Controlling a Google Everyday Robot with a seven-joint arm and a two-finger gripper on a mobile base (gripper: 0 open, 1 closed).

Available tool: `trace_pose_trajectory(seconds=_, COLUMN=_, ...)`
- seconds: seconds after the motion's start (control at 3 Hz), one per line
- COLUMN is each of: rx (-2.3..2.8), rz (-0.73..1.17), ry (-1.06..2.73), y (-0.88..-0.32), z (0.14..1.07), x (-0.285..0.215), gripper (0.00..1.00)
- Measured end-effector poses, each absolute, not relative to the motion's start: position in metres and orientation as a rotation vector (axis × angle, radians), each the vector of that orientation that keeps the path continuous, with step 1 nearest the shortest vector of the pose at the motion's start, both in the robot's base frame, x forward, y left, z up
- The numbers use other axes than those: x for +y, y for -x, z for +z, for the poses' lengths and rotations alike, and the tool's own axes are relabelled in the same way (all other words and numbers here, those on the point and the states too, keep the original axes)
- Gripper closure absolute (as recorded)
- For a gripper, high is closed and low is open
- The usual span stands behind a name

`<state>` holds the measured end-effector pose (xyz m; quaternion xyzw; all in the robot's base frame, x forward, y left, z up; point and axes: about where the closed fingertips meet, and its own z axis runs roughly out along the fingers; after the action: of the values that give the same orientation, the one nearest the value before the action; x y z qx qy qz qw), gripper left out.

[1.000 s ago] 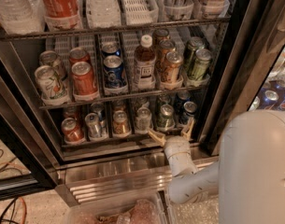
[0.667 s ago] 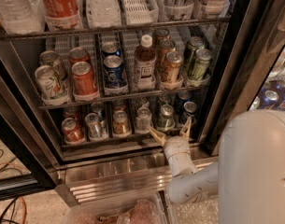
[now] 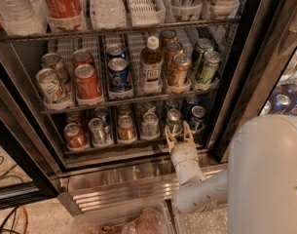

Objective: Pick green can from bottom shelf of fridge

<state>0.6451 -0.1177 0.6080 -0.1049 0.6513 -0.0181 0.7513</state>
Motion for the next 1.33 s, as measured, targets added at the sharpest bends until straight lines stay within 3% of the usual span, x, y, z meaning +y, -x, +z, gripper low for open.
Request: trace_pose_trajectory(seconds=1.33, rx=1.462, rz=0.001, ry=0.231, y=-0.665, z=0.59, x=-0.12, gripper=0.42)
